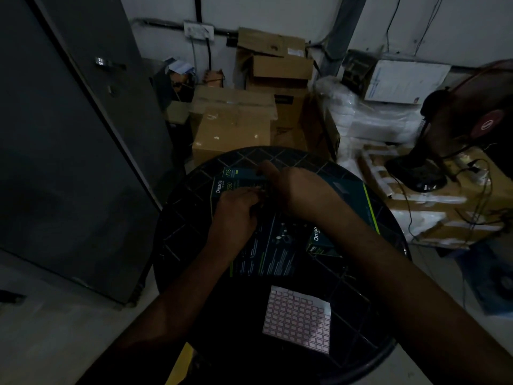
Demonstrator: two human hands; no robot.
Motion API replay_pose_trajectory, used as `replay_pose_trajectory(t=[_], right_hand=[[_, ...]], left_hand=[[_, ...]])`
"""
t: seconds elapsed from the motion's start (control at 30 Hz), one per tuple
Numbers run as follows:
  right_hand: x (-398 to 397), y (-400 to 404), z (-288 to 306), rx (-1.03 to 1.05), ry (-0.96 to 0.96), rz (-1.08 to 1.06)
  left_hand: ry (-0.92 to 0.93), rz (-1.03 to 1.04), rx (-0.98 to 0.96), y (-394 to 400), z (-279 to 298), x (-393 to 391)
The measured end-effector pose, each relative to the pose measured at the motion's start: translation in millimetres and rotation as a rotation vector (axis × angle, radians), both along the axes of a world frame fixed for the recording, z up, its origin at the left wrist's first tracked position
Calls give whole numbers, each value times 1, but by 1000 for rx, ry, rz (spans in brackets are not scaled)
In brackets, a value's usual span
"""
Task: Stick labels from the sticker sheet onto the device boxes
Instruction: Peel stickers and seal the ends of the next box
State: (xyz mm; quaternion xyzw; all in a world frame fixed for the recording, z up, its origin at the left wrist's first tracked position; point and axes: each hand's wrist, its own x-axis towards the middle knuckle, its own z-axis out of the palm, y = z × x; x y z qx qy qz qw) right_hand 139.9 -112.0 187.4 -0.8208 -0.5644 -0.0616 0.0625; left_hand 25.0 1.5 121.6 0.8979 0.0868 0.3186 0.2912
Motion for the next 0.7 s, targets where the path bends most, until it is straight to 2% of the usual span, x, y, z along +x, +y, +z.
replay_pose_trajectory(t=[0.2,0.37,0.47,0.7], right_hand=[[12,-13,-9,114,98,-47],[14,-36,-25,344,363,-136],[8,-46,-45,489,359,-60],[-2,-38,-60,568,344,-76]], left_hand=[[-27,-23,-14,1,-3,1],[-64,-16,-10,-1,-6,2],[-52,3,0,0,-11,1],[-52,-15,-1,0,-13,1]])
